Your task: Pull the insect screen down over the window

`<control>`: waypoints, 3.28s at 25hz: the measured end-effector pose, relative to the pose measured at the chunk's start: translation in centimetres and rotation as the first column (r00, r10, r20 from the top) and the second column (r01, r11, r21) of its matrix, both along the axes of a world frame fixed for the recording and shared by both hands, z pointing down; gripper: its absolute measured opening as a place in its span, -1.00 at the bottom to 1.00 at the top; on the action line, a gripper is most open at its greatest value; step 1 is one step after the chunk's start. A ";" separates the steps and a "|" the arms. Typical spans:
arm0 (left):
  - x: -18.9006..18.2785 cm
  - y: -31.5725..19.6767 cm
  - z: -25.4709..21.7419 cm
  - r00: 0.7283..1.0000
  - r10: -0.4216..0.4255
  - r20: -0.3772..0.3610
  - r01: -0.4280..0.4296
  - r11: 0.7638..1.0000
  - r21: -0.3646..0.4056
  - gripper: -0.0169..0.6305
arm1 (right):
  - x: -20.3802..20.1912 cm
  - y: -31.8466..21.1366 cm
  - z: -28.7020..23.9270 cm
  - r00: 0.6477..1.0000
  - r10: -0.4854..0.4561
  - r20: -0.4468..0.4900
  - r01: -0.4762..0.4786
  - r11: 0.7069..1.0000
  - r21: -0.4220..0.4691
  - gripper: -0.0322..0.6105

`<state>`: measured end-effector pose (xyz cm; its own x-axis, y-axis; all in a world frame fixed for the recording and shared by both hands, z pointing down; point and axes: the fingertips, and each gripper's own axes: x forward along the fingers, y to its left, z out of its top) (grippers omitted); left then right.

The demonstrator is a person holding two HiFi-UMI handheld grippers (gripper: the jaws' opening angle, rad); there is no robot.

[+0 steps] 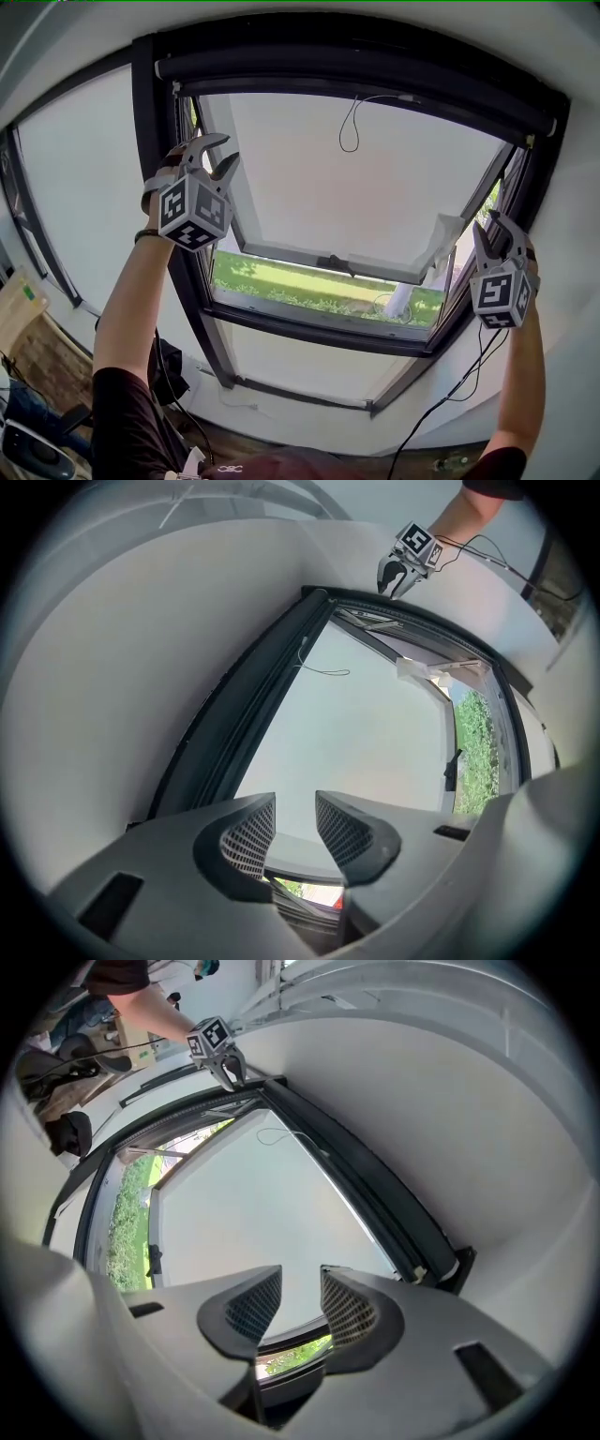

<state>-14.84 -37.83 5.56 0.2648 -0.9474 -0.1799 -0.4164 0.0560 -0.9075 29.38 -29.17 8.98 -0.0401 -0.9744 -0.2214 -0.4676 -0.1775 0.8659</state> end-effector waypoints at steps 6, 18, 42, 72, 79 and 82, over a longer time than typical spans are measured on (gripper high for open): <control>-0.7 -2.5 -3.2 0.992 -0.070 0.109 0.069 0.997 0.018 -0.55 | 2.0 -1.1 -3.2 0.997 0.059 -0.041 -0.058 0.998 0.020 -0.47; -2.7 -6.1 -7.4 0.973 -0.154 0.172 0.156 0.988 -0.002 -0.55 | 3.3 -4.0 -8.9 0.978 0.153 -0.143 -0.150 0.988 0.037 -0.47; -3.7 -9.1 -9.7 0.977 -0.127 0.170 0.133 0.991 -0.025 -0.75 | 6.4 -7.1 -15.7 0.955 0.251 -0.158 -0.249 0.968 0.029 -0.50; -3.4 -10.1 -7.4 0.929 -0.166 0.331 0.211 0.972 -0.106 -0.92 | 7.3 -8.9 -12.4 0.905 0.297 -0.304 -0.357 0.920 -0.164 -0.79; -3.4 -10.0 -4.7 0.922 -0.134 0.362 0.208 0.962 -0.176 -0.93 | 7.2 -8.9 -9.7 0.893 0.294 -0.340 -0.383 0.894 -0.233 -0.80; -3.4 -9.9 -3.1 0.922 -0.116 0.369 0.205 0.955 -0.212 -0.92 | 7.3 -9.1 -8.3 0.895 0.277 -0.351 -0.381 0.883 -0.274 -0.80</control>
<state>-18.20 -47.74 2.43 0.1085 -0.9847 0.1360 -0.0751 -0.1445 -0.9866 36.68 -38.25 0.65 0.2831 -0.9555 0.0833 -0.1481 0.0422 0.9881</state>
